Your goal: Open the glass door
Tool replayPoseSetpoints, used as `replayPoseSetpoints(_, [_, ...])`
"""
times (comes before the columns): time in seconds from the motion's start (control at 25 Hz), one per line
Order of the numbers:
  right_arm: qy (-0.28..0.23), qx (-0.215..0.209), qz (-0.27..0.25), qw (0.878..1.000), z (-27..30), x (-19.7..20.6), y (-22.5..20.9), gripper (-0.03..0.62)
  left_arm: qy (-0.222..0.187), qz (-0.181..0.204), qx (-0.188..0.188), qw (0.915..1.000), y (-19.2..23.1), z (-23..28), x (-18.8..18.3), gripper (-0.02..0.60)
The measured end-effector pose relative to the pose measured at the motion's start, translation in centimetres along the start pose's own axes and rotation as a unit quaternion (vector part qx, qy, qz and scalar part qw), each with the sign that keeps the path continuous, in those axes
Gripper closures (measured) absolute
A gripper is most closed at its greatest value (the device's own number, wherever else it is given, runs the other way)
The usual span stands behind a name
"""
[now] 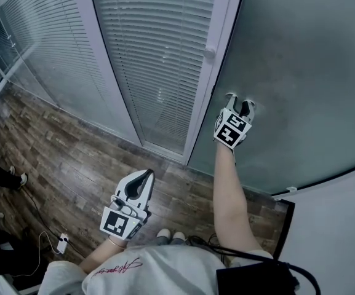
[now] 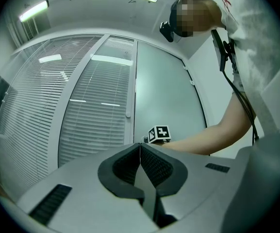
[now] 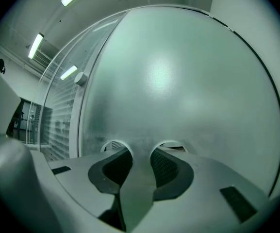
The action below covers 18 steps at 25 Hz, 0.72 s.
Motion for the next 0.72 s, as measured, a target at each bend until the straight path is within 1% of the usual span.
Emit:
replayPoseSetpoints(0.16, [-0.001,-0.005,0.001,1.0,-0.6,0.1,0.1,0.47,-0.007,0.004,0.01,0.9999,-0.2,0.4,-0.3,0.568])
replayPoseSetpoints(0.24, [-0.002,-0.009,0.0,1.0,-0.9,0.3,0.1,0.47,-0.004,0.005,0.015,0.9999,-0.3,0.4,-0.1,0.568])
replayPoseSetpoints(0.44, [-0.002,-0.014,0.001,1.0,-2.1,0.1,0.2,0.47,-0.014,-0.003,0.014,0.9998,-0.7,0.6,-0.4,0.568])
replayPoseSetpoints(0.72, [-0.003,-0.026,0.0,1.0,-4.3,-0.1,0.4,0.47,-0.007,0.002,0.036,0.9993,-1.3,0.1,-0.3,0.568])
Point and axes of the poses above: the fingertips, and each gripper's own axes: z forward along the fingers, y to its left, x out of its underside, the point moved 7 cm from there along -z, backward along the fingers, and after that the axes turned 6 degrees about z, right-handed, at the moved point
